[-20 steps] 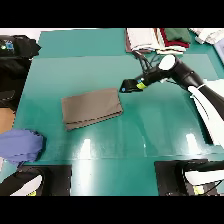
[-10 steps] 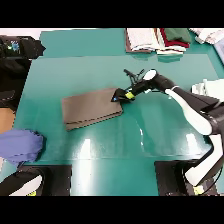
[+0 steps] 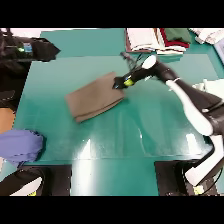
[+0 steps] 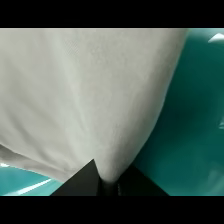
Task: Fold the shirts.
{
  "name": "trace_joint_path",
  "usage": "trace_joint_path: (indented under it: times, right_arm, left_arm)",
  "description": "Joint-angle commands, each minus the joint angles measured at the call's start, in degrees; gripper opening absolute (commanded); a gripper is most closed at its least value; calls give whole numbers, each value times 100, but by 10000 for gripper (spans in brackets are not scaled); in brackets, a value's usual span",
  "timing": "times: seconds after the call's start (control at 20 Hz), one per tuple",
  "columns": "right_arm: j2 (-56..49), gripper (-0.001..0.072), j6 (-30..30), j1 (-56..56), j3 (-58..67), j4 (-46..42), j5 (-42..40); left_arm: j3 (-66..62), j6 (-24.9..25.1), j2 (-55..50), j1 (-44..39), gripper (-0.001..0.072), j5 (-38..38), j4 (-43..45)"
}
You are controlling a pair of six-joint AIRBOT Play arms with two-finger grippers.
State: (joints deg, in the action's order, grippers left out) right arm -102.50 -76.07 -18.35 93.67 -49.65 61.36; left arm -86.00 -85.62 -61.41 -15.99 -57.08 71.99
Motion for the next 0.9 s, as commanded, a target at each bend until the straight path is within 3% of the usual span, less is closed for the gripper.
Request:
trace_joint_path:
  times: [0.0, 0.2, 0.5, 0.85]
  right_arm:
    - [839, 17, -116, 885, 98, -1200, 348]
    - [1676, 17, -302, 2634, 98, -1799, 822]
    - [2076, 17, -299, 5158, 98, -1781, 925]
    - [1934, 17, -297, 6116, 133, -1725, 535]
  left_arm:
    - [0, 59, -2, -643, 22, 131, -26]
    - [0, 55, -2, -1108, 23, 203, -37]
    - [0, 11, -2, -1331, 22, 538, -175]
    - [0, -9, -2, -1331, 23, 564, -389]
